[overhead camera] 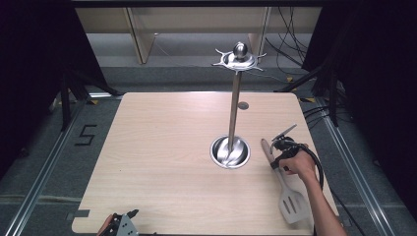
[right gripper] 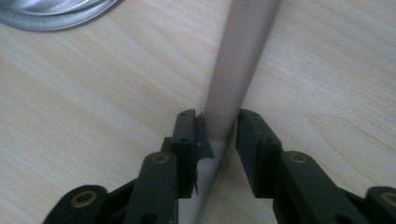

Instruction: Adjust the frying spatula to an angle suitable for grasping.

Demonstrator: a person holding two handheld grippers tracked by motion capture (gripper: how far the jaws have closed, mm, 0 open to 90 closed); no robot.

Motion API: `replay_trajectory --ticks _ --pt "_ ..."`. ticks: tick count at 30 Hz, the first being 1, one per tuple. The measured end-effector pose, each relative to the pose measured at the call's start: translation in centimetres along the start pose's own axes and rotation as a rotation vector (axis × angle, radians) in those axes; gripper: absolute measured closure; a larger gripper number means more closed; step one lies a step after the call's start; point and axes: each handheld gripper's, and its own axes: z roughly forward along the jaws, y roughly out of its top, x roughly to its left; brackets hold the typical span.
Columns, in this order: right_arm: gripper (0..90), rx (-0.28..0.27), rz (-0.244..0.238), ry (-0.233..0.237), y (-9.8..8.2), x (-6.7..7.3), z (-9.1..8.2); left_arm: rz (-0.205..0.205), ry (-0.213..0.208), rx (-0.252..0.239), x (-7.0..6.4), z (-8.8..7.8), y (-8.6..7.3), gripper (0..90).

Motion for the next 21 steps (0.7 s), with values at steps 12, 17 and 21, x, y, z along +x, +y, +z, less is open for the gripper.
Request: replay_trajectory --ticks 12,17,21 --pt "73.8 0.044 0.011 -0.004 0.51 0.27 0.07 0.012 0.008 0.006 -0.01 0.10 -0.03 14.9" --pt "73.9 0.055 -0.005 -0.035 0.72 0.92 0.22 0.036 -0.019 -0.011 0.17 0.06 0.12 14.9" --pt "74.2 0.054 -0.004 -0.035 0.73 0.87 0.22 0.037 -0.028 -0.001 0.21 -0.01 0.14 14.9"
